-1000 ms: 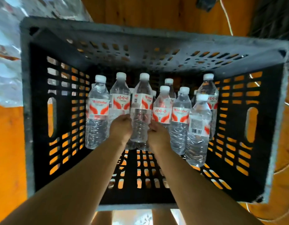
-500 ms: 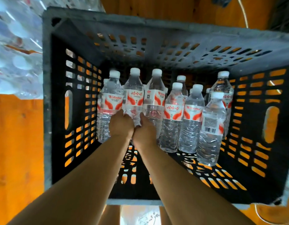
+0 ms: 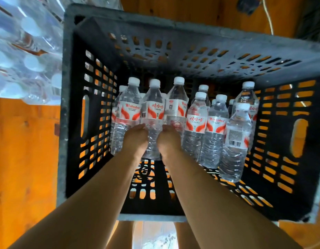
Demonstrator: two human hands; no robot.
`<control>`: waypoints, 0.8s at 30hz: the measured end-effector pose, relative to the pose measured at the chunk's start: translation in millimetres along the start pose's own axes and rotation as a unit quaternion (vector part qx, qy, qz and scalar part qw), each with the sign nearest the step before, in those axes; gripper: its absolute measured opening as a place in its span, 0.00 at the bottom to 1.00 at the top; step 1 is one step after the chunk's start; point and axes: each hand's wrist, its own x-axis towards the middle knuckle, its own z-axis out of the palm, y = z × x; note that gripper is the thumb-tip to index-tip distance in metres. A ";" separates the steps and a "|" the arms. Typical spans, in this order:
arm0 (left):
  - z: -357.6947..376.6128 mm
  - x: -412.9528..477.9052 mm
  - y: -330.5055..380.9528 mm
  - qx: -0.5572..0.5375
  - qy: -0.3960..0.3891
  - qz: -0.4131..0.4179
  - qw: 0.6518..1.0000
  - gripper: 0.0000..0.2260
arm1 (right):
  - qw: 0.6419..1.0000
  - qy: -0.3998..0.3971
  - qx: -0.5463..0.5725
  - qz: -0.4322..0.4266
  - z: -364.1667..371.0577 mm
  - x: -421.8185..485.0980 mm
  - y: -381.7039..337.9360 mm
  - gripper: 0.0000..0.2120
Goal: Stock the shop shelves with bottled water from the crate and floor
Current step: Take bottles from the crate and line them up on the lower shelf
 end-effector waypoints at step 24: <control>-88.3 -158.9 53.4 -0.168 -0.208 0.092 0.959 0.16 | 0.965 -0.118 0.144 -0.186 -87.5 -182.3 -50.5 0.26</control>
